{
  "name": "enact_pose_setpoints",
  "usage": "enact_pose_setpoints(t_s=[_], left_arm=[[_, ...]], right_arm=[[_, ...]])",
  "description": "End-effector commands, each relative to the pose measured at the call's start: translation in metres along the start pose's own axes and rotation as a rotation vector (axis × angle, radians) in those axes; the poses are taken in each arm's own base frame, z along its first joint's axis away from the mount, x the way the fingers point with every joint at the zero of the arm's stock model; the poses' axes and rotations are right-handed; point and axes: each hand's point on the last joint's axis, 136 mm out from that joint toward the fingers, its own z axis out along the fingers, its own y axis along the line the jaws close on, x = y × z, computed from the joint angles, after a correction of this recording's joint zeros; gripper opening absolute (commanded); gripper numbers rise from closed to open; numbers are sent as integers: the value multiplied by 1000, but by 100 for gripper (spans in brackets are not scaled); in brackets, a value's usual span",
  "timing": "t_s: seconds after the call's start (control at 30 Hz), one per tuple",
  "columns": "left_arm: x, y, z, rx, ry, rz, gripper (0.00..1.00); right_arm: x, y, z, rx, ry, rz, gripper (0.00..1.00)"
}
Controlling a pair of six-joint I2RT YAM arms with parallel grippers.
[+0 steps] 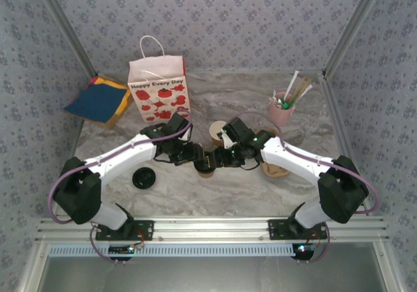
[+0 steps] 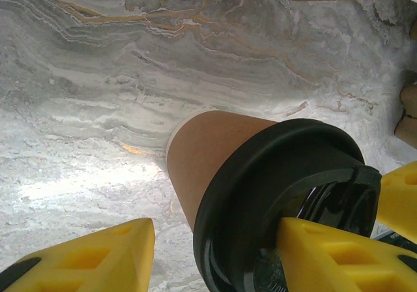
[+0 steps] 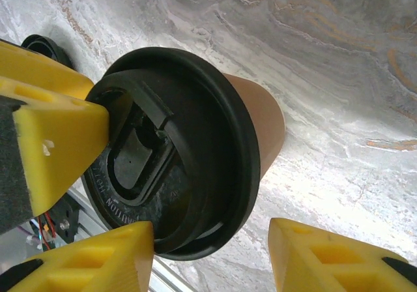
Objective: Pack the takeout coffee
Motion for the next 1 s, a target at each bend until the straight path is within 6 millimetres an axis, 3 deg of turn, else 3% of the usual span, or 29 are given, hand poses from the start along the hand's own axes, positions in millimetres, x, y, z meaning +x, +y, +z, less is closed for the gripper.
enact_pose_setpoints(t_s=[0.0,0.6,0.97], left_arm=[[26,42,17,-180,102,-24,53],[32,48,23,-192,119,-29,53],[34,51,25,-198,126,-30,53]], right_arm=[[15,-21,8,43,54,25,49],[64,-75,35,169,185,43,43],[71,-90,40,211,208,58,42]])
